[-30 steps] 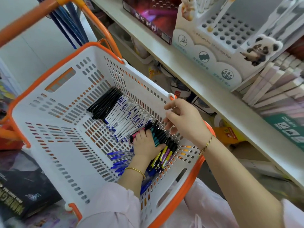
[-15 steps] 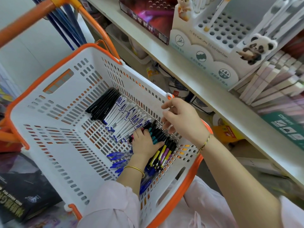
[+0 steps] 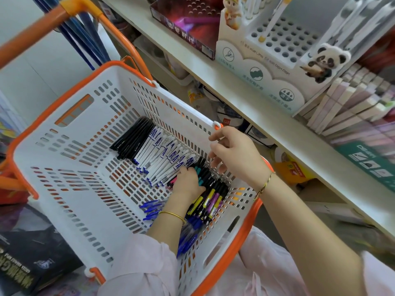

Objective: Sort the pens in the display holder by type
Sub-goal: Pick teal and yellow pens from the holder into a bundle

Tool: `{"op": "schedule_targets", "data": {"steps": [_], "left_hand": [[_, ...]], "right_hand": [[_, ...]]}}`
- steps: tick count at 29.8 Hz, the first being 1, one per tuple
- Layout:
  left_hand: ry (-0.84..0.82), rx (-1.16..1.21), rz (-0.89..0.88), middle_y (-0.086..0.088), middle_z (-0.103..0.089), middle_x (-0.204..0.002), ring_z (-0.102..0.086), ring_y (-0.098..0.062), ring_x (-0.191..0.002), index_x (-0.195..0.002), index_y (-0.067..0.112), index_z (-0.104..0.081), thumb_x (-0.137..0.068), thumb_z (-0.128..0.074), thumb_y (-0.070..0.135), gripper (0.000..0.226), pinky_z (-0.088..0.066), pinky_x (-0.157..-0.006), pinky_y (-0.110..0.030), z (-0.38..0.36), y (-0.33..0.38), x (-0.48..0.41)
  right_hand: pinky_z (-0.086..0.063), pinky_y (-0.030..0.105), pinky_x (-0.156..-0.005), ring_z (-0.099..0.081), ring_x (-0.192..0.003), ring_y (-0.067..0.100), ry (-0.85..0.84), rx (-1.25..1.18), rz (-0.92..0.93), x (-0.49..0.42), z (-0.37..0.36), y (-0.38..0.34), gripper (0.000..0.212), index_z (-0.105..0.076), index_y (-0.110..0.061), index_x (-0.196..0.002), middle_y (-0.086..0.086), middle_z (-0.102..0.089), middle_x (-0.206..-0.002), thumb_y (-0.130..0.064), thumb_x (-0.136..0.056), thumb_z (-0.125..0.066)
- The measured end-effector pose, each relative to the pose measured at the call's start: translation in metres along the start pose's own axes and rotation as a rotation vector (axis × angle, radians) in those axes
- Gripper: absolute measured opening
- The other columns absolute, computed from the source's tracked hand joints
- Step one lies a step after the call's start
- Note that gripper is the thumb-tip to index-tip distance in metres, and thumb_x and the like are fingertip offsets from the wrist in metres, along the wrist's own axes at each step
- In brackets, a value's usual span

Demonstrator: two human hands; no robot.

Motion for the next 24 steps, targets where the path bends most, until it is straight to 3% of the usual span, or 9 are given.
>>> {"op": "schedule_targets", "data": {"steps": [4, 9, 14, 21, 24], "left_hand": [[0.022, -0.108, 0.01, -0.021, -0.037, -0.132, -0.031, -0.035, -0.126, -0.125, -0.001, -0.039, -0.078, -0.067, 0.031, 0.063, -0.029, -0.104, -0.036, -0.003, 0.005, 0.0], [0.081, -0.104, 0.043, -0.019, -0.043, -0.128, -0.039, -0.033, -0.123, -0.12, 0.001, -0.041, -0.074, -0.069, 0.027, 0.06, -0.043, -0.095, -0.037, -0.007, 0.006, 0.001], [0.162, -0.09, 0.06, -0.015, -0.056, -0.12, -0.057, -0.028, -0.111, -0.118, 0.003, -0.045, -0.082, -0.072, 0.023, 0.05, -0.054, -0.081, -0.038, 0.003, 0.001, 0.008], [0.023, 0.079, 0.094, -0.009, -0.058, -0.103, -0.058, -0.025, -0.092, -0.111, 0.006, -0.048, -0.083, -0.068, 0.023, 0.038, -0.046, -0.07, -0.033, 0.026, -0.001, 0.019], [-0.088, 0.304, 0.131, -0.006, -0.052, -0.088, -0.049, -0.018, -0.073, -0.097, 0.009, -0.046, -0.081, -0.063, 0.015, 0.024, -0.04, -0.06, -0.027, 0.038, -0.007, 0.031]], "right_hand": [[-0.056, 0.025, -0.051, -0.064, -0.058, 0.012, 0.002, -0.017, -0.006, 0.001, 0.001, -0.001, 0.014, -0.053, -0.015, -0.106, 0.009, -0.066, -0.081, -0.01, -0.095, -0.045], [-0.057, 0.028, -0.053, -0.067, -0.064, 0.018, 0.008, -0.023, -0.006, 0.002, 0.003, -0.002, 0.014, -0.052, -0.015, -0.107, 0.009, -0.066, -0.082, -0.01, -0.096, -0.045], [-0.057, 0.028, -0.053, -0.066, -0.063, 0.016, 0.012, -0.024, -0.001, 0.005, 0.005, -0.003, 0.015, -0.052, -0.016, -0.108, 0.009, -0.067, -0.083, -0.011, -0.096, -0.046], [-0.057, 0.027, -0.052, -0.068, -0.064, 0.02, 0.029, -0.017, 0.017, 0.008, 0.011, -0.005, 0.015, -0.053, -0.012, -0.109, 0.01, -0.066, -0.084, -0.01, -0.096, -0.046], [-0.057, 0.03, -0.053, -0.068, -0.063, 0.02, 0.033, -0.029, 0.025, 0.009, 0.014, -0.008, 0.014, -0.053, -0.012, -0.108, 0.011, -0.067, -0.083, -0.01, -0.096, -0.046]]}}
Point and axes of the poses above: each hand's wrist, its own x-axis away from the middle knuckle, its own z-axis out of the back of the hand, y = z × x, the point moved 9 cm from there along -x, towards the middle knuckle
